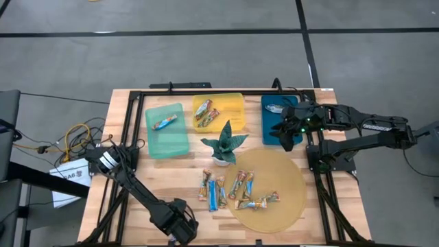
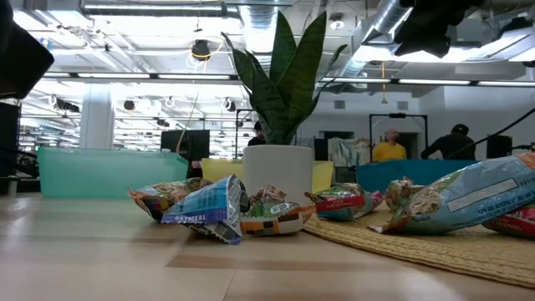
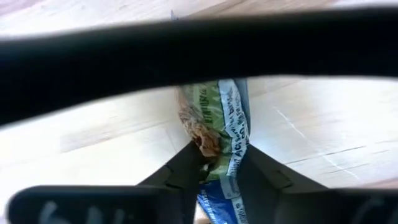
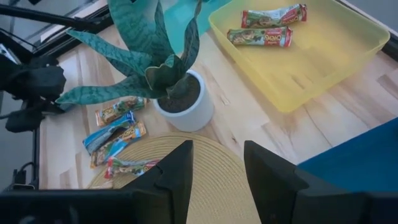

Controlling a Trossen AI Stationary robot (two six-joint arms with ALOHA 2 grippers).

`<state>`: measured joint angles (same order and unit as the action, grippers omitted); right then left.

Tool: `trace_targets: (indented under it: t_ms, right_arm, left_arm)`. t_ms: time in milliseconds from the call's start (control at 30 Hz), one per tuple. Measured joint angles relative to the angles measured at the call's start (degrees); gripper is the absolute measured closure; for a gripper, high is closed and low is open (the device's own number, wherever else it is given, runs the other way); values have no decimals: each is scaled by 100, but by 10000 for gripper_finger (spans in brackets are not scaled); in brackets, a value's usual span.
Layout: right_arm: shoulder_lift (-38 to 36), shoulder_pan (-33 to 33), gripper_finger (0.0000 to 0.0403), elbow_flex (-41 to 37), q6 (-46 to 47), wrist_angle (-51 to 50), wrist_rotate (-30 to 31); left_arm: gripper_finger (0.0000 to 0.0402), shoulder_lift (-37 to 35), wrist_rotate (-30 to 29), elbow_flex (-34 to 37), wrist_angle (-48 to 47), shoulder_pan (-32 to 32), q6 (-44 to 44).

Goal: Pick and place Granola Bars by type
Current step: Put the purple granola bar into the blue bin

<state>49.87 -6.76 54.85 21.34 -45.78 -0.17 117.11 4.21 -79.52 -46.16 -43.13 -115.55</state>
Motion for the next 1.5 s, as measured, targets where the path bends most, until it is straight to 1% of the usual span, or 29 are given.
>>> trace_targets:
  t_ms: [133,300,467,667,767,967,1000,1100,1233,1500]
  right_arm:
    - [0,0,269,0,121,0,-137]
    - [-2,0,269,0,275,46,-537]
    - [-2,0,269,0,423,328,-1014]
    - [-2,0,268,2,691,768,-1664]
    - [-2,0,269,2,808,1022,-1916]
    - [-4,0,269,2,879,1360,-2093]
    - [-4,0,268,2,879,1390,-2093]
    - [-4,0,269,2,877,1474,-2091]
    - [-4,0,270,2,874,1526,-2089]
    - [-4,0,270,2,822,1563,-2074]
  left_arm:
    - [362,19,-263,-99,-27,-2,116]
    - [388,45,-913,-264,49,25,124]
    - [388,40,-1761,-549,75,85,171]
    - [391,32,-2891,-1000,60,269,584]
    - [393,27,-3426,-1263,67,363,915]
    - [392,19,-4536,-1722,63,654,1954]
    - [392,16,-4651,-1791,66,732,2162]
    - [392,16,-4763,-2036,51,971,2841]
    - [391,12,-4692,-2401,58,1300,3917]
    - [391,8,-4752,-3267,73,1904,5712]
